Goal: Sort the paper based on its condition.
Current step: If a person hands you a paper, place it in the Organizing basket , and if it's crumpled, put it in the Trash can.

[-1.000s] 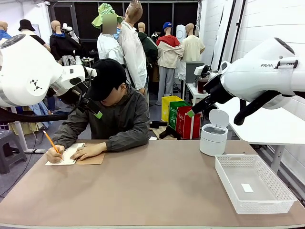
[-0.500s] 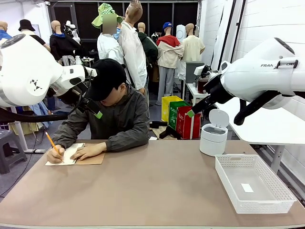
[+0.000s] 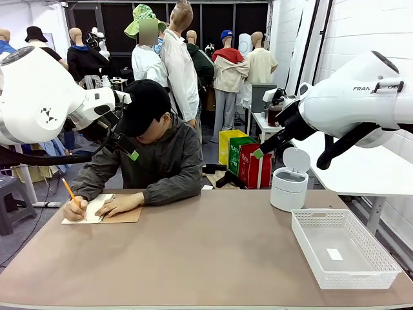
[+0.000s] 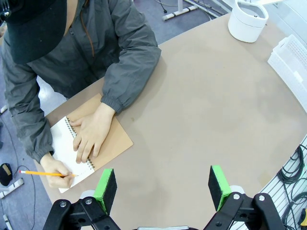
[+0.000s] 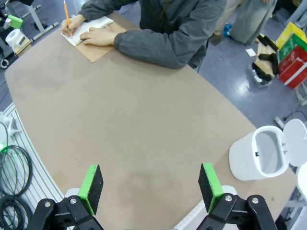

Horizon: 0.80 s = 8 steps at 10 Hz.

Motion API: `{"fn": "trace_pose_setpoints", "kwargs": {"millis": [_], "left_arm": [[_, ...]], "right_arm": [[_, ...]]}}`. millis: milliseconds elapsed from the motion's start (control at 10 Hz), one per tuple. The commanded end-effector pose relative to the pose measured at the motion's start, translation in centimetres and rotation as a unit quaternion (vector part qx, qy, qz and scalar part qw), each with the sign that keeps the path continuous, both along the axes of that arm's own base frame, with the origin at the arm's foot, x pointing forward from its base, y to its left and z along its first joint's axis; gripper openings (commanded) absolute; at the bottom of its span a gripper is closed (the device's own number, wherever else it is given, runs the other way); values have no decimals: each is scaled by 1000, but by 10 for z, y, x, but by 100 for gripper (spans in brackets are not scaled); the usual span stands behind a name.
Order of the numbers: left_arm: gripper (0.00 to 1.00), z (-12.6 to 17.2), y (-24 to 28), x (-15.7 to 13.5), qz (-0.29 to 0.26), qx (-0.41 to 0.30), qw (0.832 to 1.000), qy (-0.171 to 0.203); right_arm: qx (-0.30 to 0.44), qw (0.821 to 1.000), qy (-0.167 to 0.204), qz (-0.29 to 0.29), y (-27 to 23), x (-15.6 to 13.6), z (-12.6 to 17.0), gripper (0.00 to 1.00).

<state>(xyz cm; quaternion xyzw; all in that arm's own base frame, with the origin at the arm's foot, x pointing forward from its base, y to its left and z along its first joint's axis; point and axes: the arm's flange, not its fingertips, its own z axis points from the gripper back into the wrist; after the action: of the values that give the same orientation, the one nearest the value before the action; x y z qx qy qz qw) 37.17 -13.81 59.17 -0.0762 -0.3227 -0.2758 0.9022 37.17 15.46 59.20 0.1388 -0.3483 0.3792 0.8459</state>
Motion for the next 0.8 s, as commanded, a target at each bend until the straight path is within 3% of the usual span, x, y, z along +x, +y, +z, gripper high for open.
{"fn": "trace_pose_setpoints", "kwargs": {"millis": [0, 700], "left_arm": [[100, 2, 1, 0, 1, -1, 1000, -2], [100, 2, 1, 0, 1, -1, 1000, -2]], "right_arm": [[2, 1000, 1, 1, 0, 0, 0, 100], [2, 1000, 1, 1, 0, 0, 0, 100]]}}
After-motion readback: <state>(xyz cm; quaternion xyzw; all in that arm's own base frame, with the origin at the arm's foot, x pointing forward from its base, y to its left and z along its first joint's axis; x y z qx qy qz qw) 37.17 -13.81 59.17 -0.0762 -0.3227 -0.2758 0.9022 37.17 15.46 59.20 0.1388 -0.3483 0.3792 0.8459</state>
